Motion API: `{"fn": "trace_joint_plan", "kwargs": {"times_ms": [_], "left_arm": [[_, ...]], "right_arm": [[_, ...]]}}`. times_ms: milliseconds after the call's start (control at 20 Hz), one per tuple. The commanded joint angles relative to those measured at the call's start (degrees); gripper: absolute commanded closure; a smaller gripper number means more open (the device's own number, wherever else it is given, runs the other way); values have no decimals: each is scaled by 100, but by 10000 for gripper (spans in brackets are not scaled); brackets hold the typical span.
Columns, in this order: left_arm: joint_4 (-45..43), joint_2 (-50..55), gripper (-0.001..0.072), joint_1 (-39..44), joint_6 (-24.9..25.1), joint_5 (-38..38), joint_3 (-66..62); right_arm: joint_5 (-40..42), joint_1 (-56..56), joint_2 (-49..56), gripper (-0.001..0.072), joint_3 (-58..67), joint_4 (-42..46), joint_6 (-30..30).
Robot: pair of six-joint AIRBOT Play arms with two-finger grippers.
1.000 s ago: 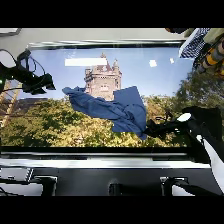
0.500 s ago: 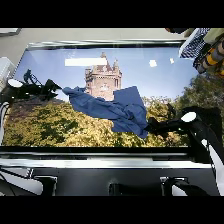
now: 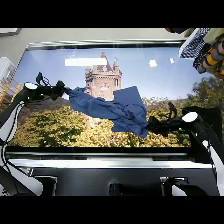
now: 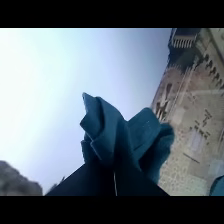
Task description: Fold the clothes and pants, and hang the long-sleeved shirts on hangers.
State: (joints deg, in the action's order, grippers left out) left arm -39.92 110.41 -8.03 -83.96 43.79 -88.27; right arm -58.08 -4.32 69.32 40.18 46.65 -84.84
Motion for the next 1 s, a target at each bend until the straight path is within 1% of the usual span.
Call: {"fn": "trace_joint_plan", "kwargs": {"times_ms": [0,100,200,350,400,550,700,800,950], "left_arm": [[87,-133,696,0,9,28,-444],[-103,-540,697,-61,20,55,-791],[-396,-1045,698,-118,20,168,-1152],[-767,-2055,697,-140,-9,507,-1604],[-870,-2479,698,-142,-162,509,-1626],[-1661,-3718,697,-155,-997,656,-1626],[-2590,-4833,697,-153,-1858,1222,-1624],[-3008,-5390,697,-153,-2166,1720,-1624],[-3263,-5882,696,-153,-2476,2494,-1624]], "right_arm": [[212,4,-129,687,153,164,13],[413,4,-308,687,688,518,0],[402,7,-487,687,1493,859,4],[153,7,-798,687,3051,1263,133],[52,7,-927,687,3595,1384,170],[-162,7,-1357,687,4929,1720,168],[-197,7,-1897,687,5777,1950,153],[-177,7,-2262,686,6083,2162,125],[-59,7,-2605,686,6339,2640,-348]]}}
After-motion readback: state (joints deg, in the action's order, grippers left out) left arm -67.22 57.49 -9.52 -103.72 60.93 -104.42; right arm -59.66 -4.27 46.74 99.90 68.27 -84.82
